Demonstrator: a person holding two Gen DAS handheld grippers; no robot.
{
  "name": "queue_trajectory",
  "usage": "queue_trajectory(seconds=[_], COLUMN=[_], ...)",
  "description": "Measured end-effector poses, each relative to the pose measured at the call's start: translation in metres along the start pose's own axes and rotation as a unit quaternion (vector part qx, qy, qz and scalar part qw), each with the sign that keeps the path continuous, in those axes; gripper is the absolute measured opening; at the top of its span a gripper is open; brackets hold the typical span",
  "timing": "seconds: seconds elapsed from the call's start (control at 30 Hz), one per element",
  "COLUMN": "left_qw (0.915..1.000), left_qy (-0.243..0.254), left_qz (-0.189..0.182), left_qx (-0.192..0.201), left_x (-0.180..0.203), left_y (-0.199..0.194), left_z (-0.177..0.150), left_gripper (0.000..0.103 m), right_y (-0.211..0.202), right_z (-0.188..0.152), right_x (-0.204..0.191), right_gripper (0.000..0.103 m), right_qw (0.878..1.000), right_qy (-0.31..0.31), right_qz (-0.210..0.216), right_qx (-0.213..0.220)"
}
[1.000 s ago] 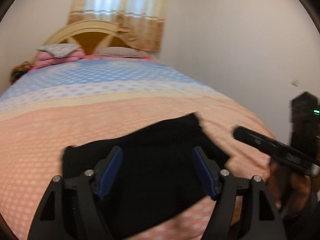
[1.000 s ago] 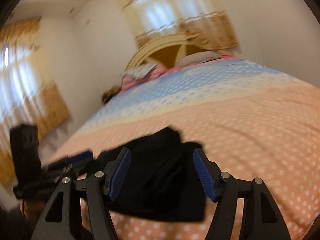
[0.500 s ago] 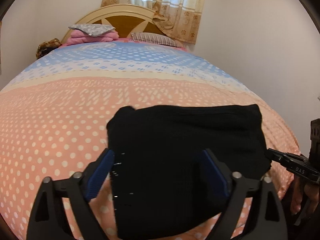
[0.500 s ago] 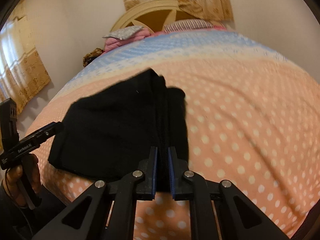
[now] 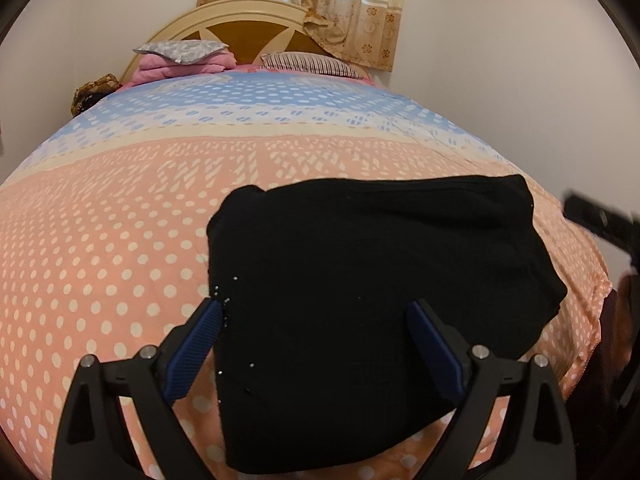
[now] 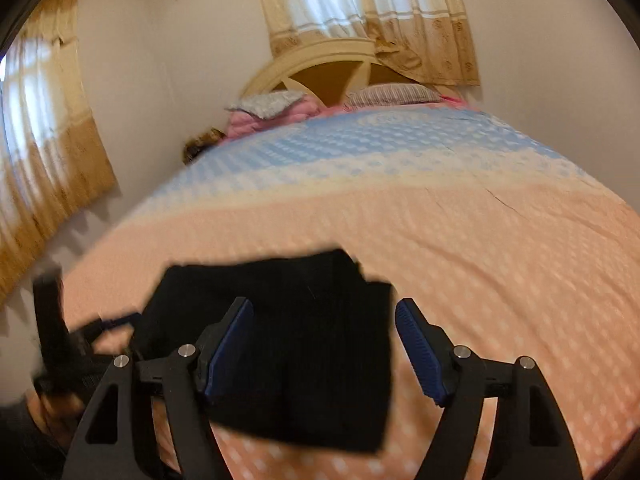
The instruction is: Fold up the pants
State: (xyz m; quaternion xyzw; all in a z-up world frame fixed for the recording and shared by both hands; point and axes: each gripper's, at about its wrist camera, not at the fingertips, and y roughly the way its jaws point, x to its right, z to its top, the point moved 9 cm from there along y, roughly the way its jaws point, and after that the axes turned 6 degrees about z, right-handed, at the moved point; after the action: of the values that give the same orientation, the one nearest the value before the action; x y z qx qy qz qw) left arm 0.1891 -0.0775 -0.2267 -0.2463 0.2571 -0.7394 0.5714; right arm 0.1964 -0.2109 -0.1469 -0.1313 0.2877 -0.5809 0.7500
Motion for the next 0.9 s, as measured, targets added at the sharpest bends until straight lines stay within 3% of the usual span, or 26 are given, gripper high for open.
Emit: queue_trajectory(seconds=[0.07, 0.1, 0.13, 0.2, 0.23, 0.3, 0.37, 0.4, 0.47, 0.57, 0.7, 0.77, 0.8, 0.83, 0.9], left_qw=[1.0000, 1.0000, 1.0000, 1.0000, 0.9999, 0.9999, 1.0000, 1.0000, 0.9999, 0.9999, 0.9999, 0.9999, 0.9999, 0.9999, 0.9999], left_qy=[-0.001, 0.001, 0.003, 0.008, 0.009, 0.010, 0.008, 0.008, 0.009, 0.014, 0.014, 0.015, 0.014, 0.013, 0.013], left_qz=[-0.003, -0.003, -0.001, 0.003, 0.004, 0.004, 0.003, 0.002, 0.004, 0.006, 0.007, 0.007, 0.007, 0.006, 0.006], left_qx=[0.002, 0.003, 0.003, 0.004, 0.004, 0.003, 0.003, 0.002, 0.000, -0.001, -0.001, -0.001, -0.002, -0.002, -0.003], left_x=[-0.001, -0.001, 0.000, 0.001, 0.001, 0.001, 0.000, 0.001, 0.002, 0.004, 0.005, 0.006, 0.005, 0.005, 0.006], left_y=[-0.002, -0.002, -0.002, -0.001, -0.001, 0.000, 0.000, 0.000, 0.002, 0.003, 0.004, 0.004, 0.005, 0.004, 0.005], left_z=[0.000, 0.000, 0.001, 0.001, 0.001, 0.000, 0.001, 0.001, 0.001, 0.000, 0.001, 0.001, 0.001, 0.000, 0.000], left_gripper=[0.096, 0.096, 0.096, 0.096, 0.096, 0.096, 0.096, 0.097, 0.099, 0.099, 0.099, 0.099, 0.100, 0.100, 0.100], right_y=[0.017, 0.027, 0.036, 0.050, 0.050, 0.045, 0.032, 0.029, 0.020, 0.021, 0.015, 0.015, 0.018, 0.018, 0.020], right_z=[0.009, 0.012, 0.012, 0.008, 0.007, 0.004, 0.001, 0.003, 0.002, -0.005, -0.004, -0.004, -0.004, -0.005, -0.005], right_x=[0.004, 0.005, 0.007, 0.017, 0.022, 0.026, 0.034, 0.036, 0.047, 0.066, 0.053, 0.037, 0.029, 0.023, 0.014], right_gripper=[0.074, 0.068, 0.046, 0.029, 0.013, 0.009, 0.007, 0.000, 0.000, 0.000, 0.003, 0.037, 0.071, 0.077, 0.077], right_qw=[1.000, 0.999, 0.999, 0.998, 0.997, 0.996, 0.997, 0.997, 0.997, 0.994, 0.995, 0.997, 0.998, 0.997, 0.997], right_qy=[0.013, 0.024, 0.033, 0.050, 0.061, 0.075, 0.072, 0.073, 0.072, 0.104, 0.096, 0.072, 0.063, 0.064, 0.064], right_qz=[-0.002, 0.008, 0.014, 0.003, 0.009, 0.025, 0.014, 0.007, -0.028, -0.014, 0.021, 0.021, 0.027, 0.036, 0.050], right_qx=[-0.014, -0.020, -0.030, -0.046, -0.043, -0.036, -0.022, -0.019, -0.011, -0.018, -0.010, -0.009, -0.013, -0.008, -0.001])
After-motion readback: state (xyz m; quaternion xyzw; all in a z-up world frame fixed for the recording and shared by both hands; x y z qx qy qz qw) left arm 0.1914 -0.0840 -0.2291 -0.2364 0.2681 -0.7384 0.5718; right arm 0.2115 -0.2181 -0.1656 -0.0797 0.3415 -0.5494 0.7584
